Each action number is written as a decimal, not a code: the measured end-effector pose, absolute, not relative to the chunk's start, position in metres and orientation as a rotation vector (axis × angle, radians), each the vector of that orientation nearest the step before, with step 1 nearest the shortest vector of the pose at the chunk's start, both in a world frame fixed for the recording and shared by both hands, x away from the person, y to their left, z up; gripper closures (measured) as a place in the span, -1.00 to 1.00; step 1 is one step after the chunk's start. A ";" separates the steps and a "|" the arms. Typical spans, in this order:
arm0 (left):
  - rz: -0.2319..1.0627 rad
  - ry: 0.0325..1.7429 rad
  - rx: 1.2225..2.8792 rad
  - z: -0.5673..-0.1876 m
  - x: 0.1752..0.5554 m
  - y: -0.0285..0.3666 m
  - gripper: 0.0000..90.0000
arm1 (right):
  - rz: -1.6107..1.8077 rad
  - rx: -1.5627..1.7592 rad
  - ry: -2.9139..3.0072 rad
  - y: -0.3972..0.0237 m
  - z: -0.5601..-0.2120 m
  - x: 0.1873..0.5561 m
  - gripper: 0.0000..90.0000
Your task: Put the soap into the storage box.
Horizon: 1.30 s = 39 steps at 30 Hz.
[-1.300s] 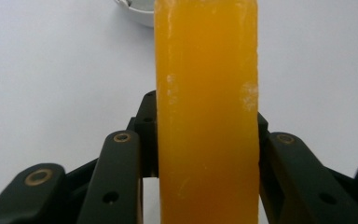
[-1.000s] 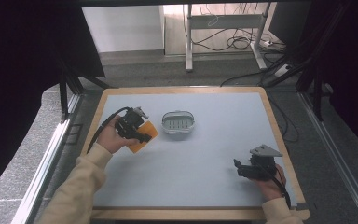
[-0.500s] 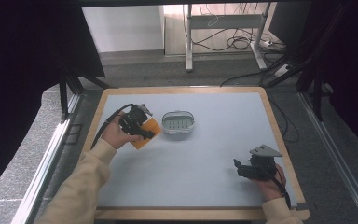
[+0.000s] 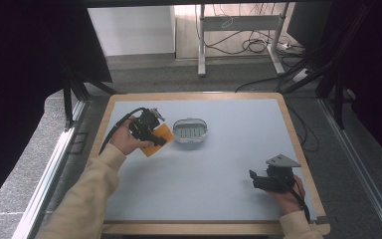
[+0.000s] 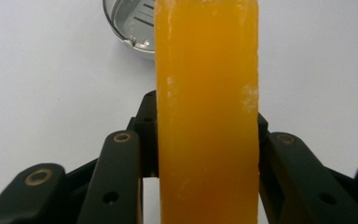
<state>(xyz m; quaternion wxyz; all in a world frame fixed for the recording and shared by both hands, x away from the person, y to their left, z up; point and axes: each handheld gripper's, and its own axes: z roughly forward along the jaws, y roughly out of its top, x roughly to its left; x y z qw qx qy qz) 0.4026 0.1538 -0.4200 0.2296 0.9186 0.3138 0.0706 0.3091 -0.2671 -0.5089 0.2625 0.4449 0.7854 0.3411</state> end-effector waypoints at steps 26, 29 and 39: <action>0.144 0.808 2.563 -0.409 0.435 0.140 0.37 | 0.909 1.204 2.129 -0.268 -0.510 0.310 -0.67; 0.148 0.785 2.563 -0.407 0.435 0.135 0.37 | 0.909 1.203 2.130 -0.268 -0.510 0.310 -0.67; 0.155 0.762 2.591 -0.408 0.446 0.118 0.37 | 0.911 1.201 2.129 -0.268 -0.510 0.309 -0.67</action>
